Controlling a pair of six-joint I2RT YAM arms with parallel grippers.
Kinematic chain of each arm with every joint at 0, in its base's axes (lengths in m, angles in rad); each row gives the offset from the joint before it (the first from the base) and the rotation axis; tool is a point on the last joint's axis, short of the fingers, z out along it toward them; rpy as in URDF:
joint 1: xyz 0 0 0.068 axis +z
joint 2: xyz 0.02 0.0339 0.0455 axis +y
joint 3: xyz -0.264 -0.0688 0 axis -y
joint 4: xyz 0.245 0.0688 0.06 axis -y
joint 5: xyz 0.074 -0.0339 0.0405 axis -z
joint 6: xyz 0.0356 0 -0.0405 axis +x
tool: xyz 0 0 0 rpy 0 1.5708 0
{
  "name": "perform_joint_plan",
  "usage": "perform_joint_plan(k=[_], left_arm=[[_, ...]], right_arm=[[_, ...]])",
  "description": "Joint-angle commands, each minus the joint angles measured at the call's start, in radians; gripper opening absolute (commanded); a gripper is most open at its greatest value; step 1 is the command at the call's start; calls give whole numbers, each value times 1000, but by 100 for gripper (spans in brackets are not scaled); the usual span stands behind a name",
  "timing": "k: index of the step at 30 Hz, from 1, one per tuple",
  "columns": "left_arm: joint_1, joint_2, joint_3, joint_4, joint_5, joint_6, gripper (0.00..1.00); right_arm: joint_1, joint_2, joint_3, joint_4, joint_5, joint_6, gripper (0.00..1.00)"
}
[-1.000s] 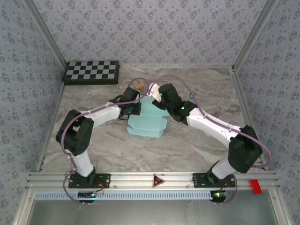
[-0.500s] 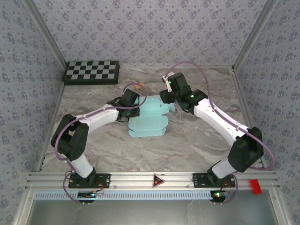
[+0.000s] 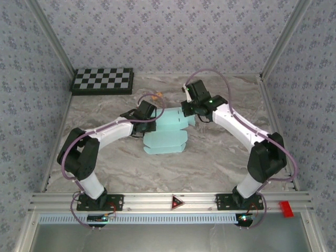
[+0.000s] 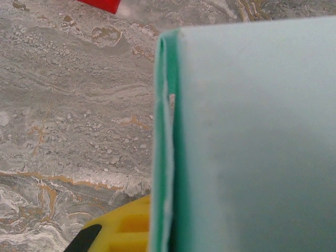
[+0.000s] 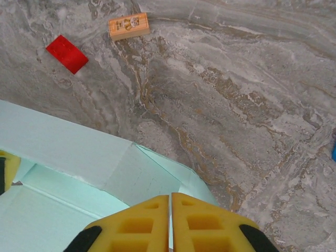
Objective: Fold the paper box
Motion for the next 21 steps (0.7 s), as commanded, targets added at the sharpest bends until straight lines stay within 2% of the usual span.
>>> perform_joint_plan(k=[1,11,21], left_arm=[[-6,-23,26,-15,-17,-15,0],[-7,-15,40,-24,-14,-55,0],[-14,-12,45,-3,13,-77,0]], right_arm=[[-8,32,39,-36,-27,25,9],[-17,75,22,-4,-83,94,6],[-35,66,-75,162,-226,183,4]])
